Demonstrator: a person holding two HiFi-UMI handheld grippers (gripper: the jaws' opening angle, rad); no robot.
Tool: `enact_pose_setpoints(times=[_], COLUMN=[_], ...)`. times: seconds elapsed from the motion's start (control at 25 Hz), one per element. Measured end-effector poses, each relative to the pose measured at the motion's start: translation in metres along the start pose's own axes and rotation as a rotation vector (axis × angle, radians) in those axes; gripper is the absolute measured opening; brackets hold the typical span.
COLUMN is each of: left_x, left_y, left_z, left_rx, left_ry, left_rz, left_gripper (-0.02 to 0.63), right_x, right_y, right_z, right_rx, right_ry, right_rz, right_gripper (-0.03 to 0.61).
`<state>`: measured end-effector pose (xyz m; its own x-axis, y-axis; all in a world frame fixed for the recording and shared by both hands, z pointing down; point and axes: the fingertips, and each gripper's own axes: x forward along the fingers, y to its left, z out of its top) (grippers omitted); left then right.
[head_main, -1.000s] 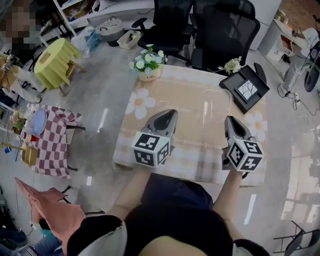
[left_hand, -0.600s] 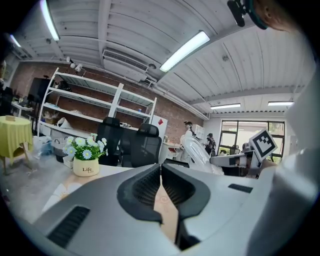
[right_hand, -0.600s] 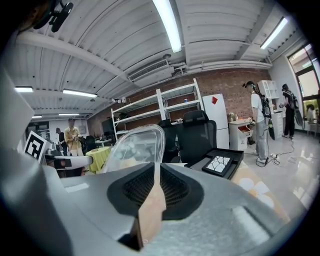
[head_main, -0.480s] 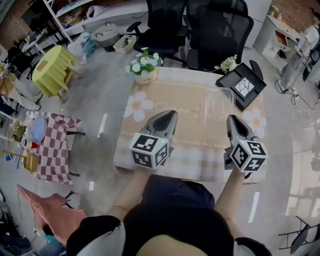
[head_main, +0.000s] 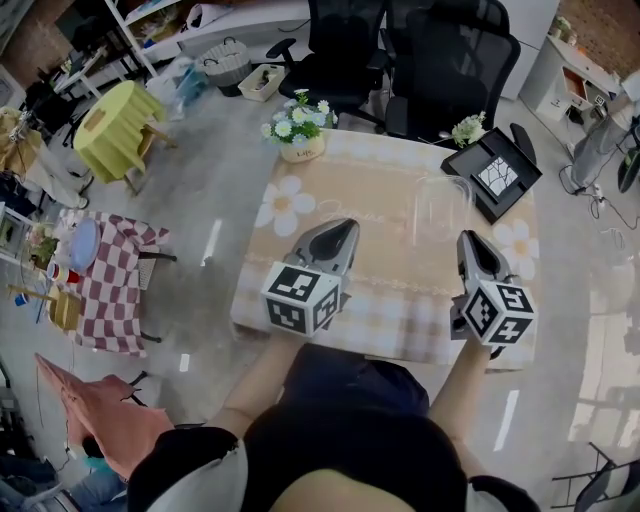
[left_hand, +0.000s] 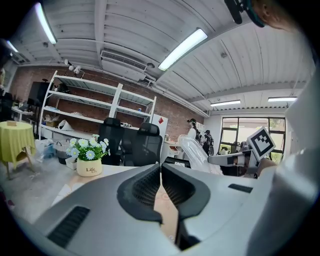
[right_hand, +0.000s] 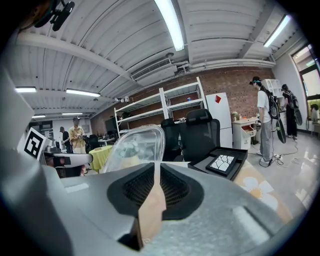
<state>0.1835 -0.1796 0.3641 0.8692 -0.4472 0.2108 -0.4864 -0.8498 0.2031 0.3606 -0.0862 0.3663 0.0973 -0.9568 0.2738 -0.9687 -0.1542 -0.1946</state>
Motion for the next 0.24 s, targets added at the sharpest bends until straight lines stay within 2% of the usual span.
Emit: enact_pose_setpoints(times=[0.24], left_x=[0.0002], left_y=[-0.0010], left_z=[0.0002], left_rx=[-0.004], left_ry=[-0.005], left_rz=[0.006], left_gripper=[0.018], right_x=[0.0037], right_y=[0.0034], right_z=[-0.0029], right_rx=[0.005], right_ry=[0.004], right_rz=[0.020], right_gripper=[0.040])
